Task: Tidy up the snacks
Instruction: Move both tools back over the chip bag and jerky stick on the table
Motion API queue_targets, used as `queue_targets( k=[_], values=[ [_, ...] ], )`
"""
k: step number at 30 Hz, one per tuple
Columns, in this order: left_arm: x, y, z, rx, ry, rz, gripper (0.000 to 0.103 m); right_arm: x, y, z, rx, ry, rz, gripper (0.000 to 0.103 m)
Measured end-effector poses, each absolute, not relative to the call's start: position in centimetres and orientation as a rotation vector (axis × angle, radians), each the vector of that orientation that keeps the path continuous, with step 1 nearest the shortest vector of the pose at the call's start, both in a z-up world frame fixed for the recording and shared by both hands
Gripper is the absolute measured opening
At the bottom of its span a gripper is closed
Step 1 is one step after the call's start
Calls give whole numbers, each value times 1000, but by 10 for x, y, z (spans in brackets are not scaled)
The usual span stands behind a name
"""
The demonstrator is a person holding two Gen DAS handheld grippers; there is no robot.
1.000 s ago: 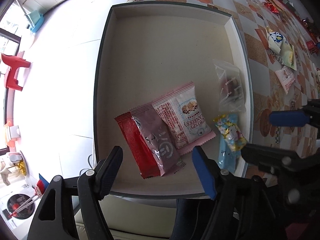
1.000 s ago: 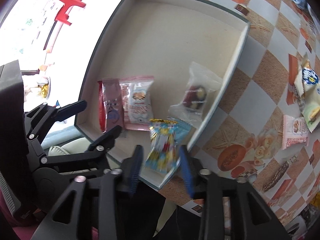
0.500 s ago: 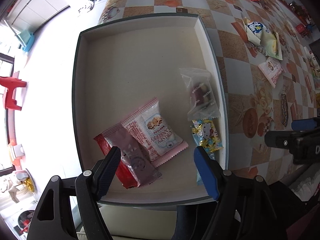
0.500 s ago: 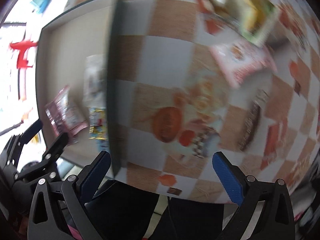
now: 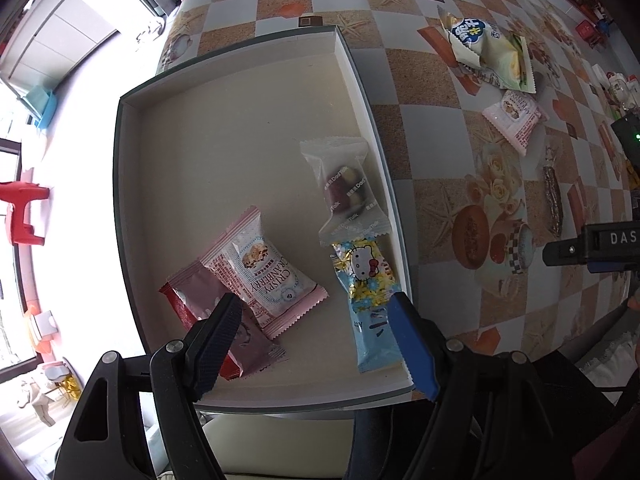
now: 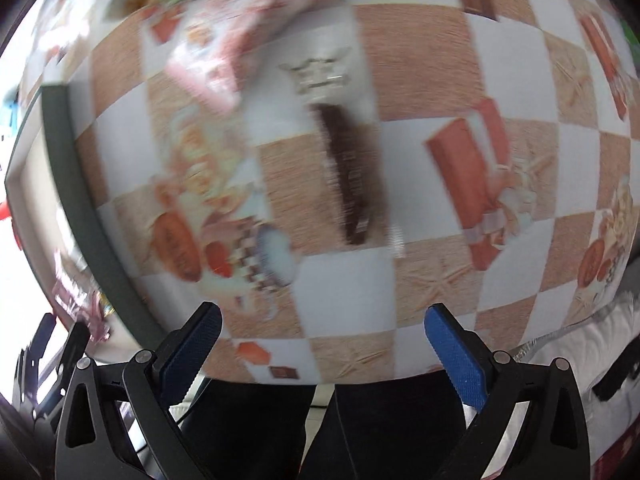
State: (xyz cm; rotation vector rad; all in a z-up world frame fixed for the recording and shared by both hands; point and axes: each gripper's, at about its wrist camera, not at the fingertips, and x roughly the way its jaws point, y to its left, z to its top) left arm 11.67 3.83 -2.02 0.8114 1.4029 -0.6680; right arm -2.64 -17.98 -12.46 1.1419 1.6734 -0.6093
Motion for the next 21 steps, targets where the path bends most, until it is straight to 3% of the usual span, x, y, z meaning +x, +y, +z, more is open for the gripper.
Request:
queue_targets(
  k=[12,21],
  values=[
    [120,-10,6,694,1431,-702,79,-8,-231,-141,1008,1629,-660,102],
    [131,-92,8,405,1611,-706,80,9,-248,-145,841,1643,-599,103]
  ],
)
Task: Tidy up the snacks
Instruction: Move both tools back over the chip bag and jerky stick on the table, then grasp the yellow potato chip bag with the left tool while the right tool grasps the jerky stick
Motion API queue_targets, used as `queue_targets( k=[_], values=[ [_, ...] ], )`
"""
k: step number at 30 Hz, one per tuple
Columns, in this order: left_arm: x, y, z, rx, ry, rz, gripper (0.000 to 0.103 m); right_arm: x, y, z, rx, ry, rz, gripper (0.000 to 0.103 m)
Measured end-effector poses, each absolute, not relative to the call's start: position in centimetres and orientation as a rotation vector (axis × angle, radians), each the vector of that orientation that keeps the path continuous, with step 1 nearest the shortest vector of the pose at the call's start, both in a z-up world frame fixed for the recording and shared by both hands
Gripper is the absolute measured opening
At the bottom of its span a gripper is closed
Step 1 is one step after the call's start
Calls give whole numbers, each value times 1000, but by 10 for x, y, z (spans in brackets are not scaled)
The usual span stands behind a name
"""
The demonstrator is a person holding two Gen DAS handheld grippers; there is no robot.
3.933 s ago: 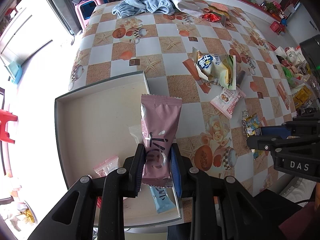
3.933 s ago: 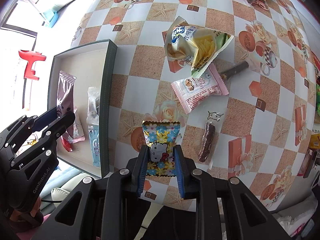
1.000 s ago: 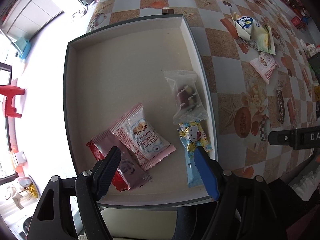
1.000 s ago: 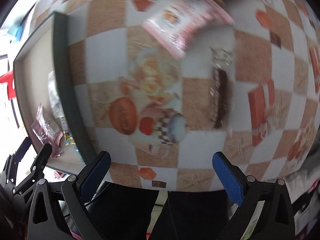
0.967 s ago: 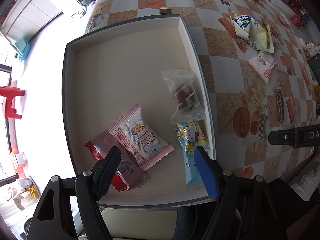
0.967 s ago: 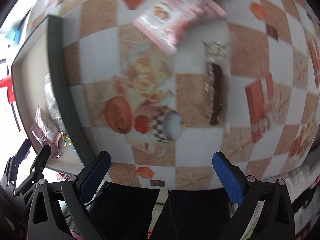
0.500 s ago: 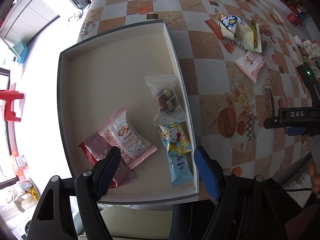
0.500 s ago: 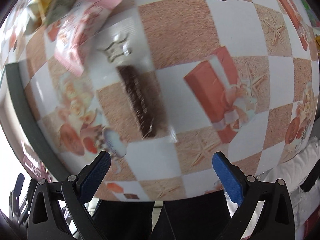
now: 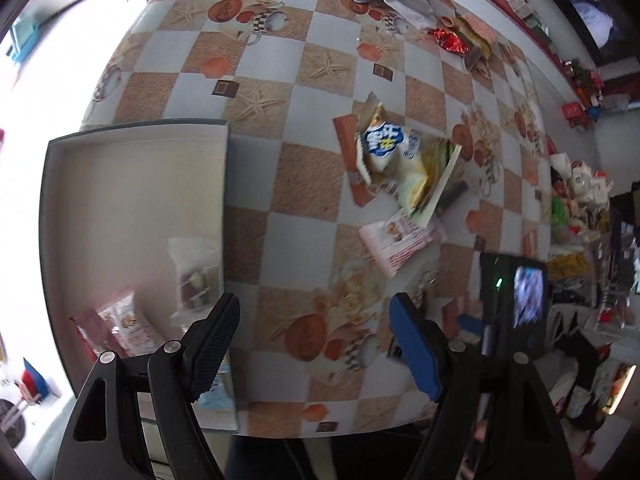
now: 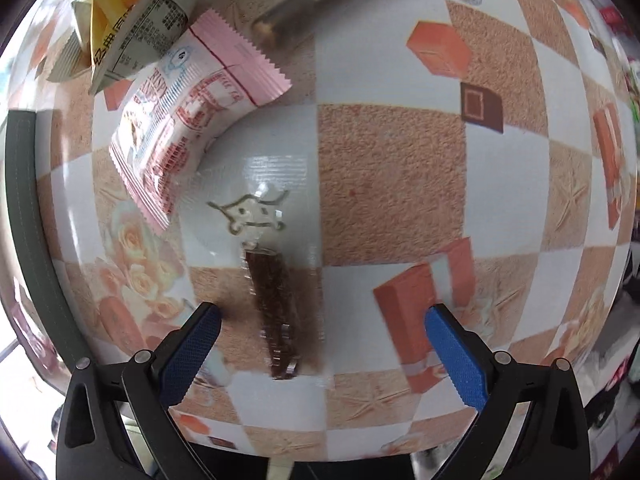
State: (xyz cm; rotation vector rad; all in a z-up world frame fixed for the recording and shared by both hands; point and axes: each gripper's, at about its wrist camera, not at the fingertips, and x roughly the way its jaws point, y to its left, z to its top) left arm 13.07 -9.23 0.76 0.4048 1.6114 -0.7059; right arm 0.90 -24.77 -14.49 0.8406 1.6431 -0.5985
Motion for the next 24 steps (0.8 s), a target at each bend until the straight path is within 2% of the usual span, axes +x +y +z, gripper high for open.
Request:
queue_targets(
  k=[11,16,24],
  values=[
    [165,-159,-47,-139,1883,-444,80,-16,-233,-144,738,1634,-534,103],
    [169,-179,-70,-154,1911,-355,80,-43,-196,-140,719,1598,-543,103],
    [170,-191,-83,-135,1894,-297,80,-45,-194,-138,712,1592,-541,103]
  ],
)
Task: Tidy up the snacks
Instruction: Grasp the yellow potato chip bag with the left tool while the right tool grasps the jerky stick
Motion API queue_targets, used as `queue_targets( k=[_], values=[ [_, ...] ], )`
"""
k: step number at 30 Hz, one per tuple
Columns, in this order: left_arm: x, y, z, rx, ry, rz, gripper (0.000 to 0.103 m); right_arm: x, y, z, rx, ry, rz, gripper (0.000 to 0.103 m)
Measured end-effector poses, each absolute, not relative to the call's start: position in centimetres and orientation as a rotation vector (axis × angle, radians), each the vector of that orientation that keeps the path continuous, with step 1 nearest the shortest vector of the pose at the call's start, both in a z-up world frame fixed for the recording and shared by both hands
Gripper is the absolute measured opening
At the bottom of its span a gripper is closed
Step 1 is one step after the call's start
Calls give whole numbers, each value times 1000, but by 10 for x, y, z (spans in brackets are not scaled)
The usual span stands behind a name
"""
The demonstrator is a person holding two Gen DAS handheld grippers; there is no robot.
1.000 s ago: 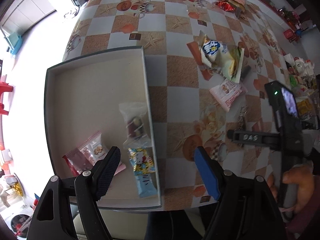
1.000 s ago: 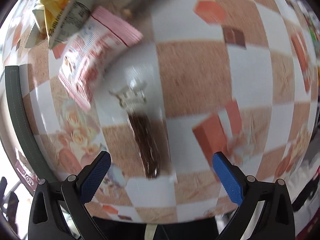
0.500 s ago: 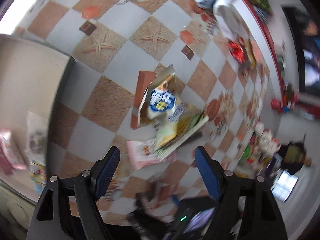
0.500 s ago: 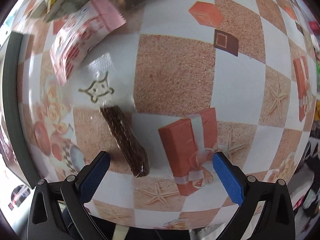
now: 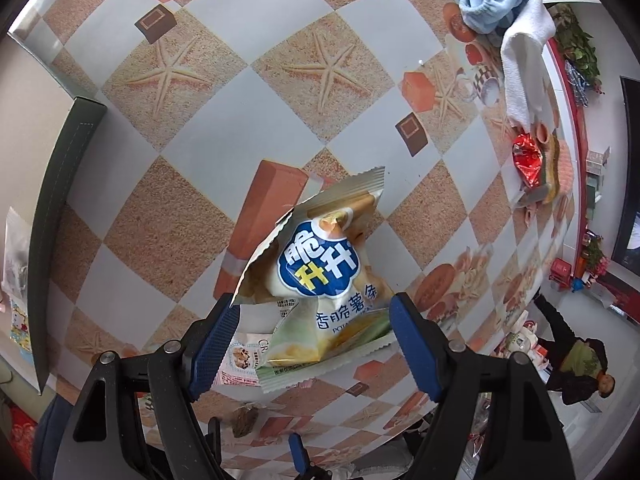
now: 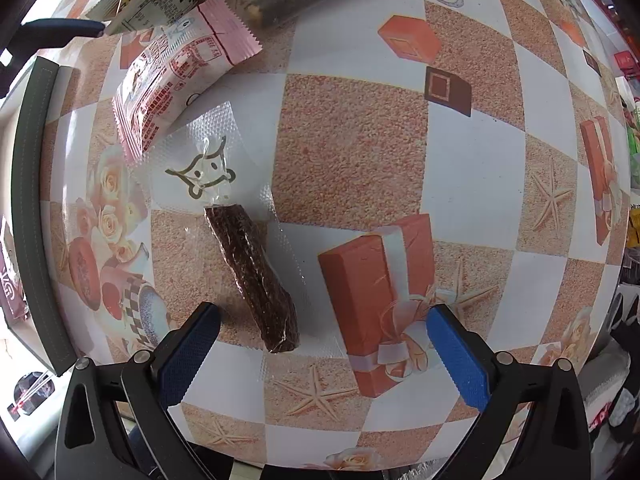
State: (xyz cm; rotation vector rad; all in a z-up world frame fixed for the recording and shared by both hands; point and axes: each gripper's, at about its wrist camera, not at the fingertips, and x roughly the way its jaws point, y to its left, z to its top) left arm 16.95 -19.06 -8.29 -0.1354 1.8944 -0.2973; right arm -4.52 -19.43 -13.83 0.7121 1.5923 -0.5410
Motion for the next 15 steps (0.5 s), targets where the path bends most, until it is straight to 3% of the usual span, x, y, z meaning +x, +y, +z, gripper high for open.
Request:
queue_targets(
  k=[12,14,15],
  values=[
    [162,-229,-101,109,1902,-408,80,-44,-195,-138,705,1592,-538,103],
    [160,-235,-101,178,1872,-442,75,-42,-199,-136,704,1595,-533,103],
    [159,-238,-100,205,1860,-464,66,-42,-199,-134,705,1601,-531,103]
  ],
)
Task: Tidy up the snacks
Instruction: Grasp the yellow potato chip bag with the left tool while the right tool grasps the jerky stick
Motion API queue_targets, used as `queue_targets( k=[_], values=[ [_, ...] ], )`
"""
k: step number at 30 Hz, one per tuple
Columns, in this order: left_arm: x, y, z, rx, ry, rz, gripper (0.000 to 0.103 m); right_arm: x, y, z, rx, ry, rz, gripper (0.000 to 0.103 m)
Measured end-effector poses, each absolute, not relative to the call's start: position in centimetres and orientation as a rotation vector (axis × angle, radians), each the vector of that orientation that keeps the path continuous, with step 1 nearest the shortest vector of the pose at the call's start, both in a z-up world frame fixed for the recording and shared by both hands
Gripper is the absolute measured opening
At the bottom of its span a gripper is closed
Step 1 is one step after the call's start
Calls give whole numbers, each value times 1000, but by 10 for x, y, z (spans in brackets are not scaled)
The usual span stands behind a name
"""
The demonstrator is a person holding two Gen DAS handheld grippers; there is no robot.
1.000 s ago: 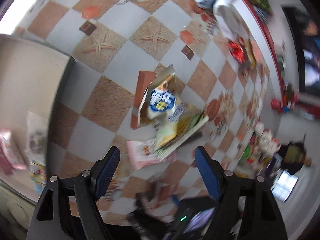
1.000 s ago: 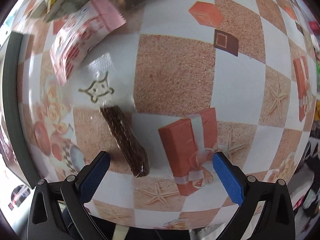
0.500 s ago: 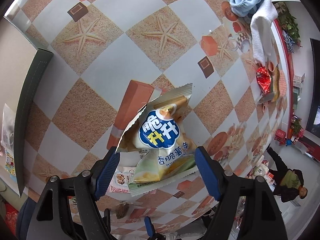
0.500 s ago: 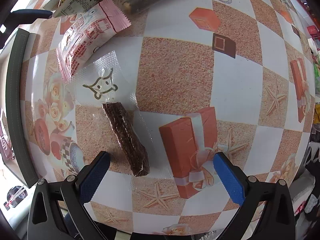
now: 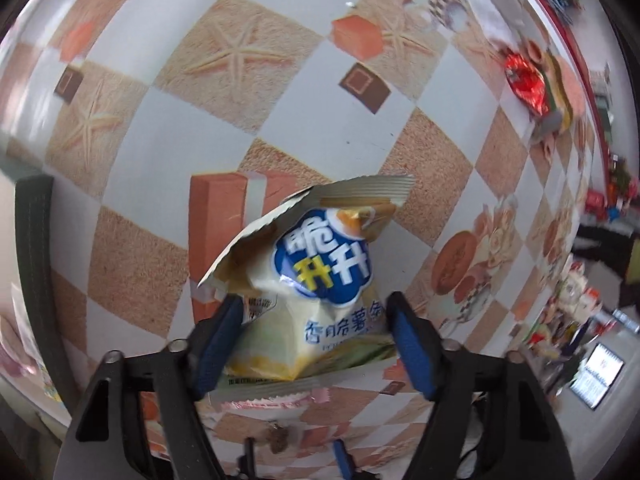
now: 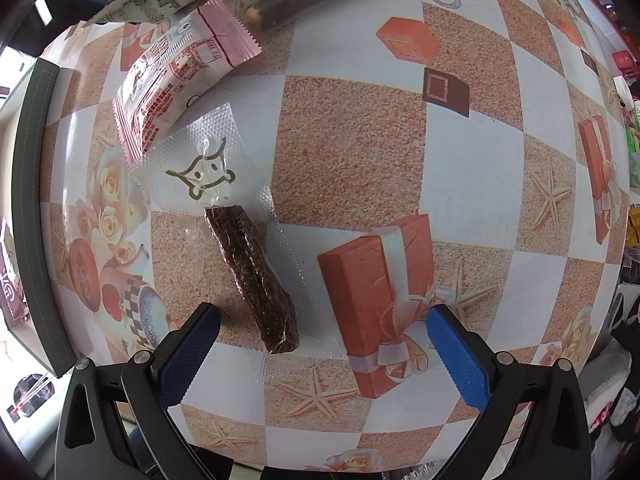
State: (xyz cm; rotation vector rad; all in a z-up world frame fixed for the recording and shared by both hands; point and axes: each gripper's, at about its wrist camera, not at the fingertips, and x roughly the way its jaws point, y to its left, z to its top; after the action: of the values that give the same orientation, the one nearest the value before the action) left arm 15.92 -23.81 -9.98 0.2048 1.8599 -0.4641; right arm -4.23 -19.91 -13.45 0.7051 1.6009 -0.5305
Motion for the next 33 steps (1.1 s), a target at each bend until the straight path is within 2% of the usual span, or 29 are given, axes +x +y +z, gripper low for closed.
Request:
queue_targets(
  k=[2,6,8,9,10,12,17,18,21,26,27,28,29,33],
  values=[
    [157,-243,-99,281,1829,-499,58,-41,-200,-137,707,1616,-522,103],
    [153,-245,-92,414,1733,-568,51,-39,-201,-140,702,1634,-510,102],
    [151,-241,-88,481,1683,-599,48,-39,-202,-137,694,1619,-516,93],
    [150,-239,-86,507,1662,-614,46,-37,-203,-132,681,1607,-515,81],
    [149,-235,-85,536,1641,-624,45,-34,-204,-127,666,1596,-512,64],
    [147,-224,-81,587,1601,-637,44,-27,-206,-120,642,1584,-497,46],
    [141,-184,-63,594,1543,-683,43,-29,-223,-121,733,1544,-476,44],
    [138,-176,-60,601,1532,-698,43,-34,-229,-121,775,1531,-485,31],
    [121,-151,-53,662,1498,-748,43,-47,-245,-124,870,1517,-508,31],
    [89,-103,-51,745,1496,-803,43,-42,-257,-125,872,1534,-545,33],
    [84,-94,-50,743,1508,-812,43,-39,-259,-125,890,1524,-542,46],
    [80,-86,-49,742,1515,-819,43,-39,-257,-126,906,1523,-545,75],
    [77,-77,-48,749,1517,-826,43,-37,-258,-129,919,1531,-550,85],
    [70,-54,-43,789,1503,-850,43,-31,-254,-133,902,1547,-590,86]
  ],
)
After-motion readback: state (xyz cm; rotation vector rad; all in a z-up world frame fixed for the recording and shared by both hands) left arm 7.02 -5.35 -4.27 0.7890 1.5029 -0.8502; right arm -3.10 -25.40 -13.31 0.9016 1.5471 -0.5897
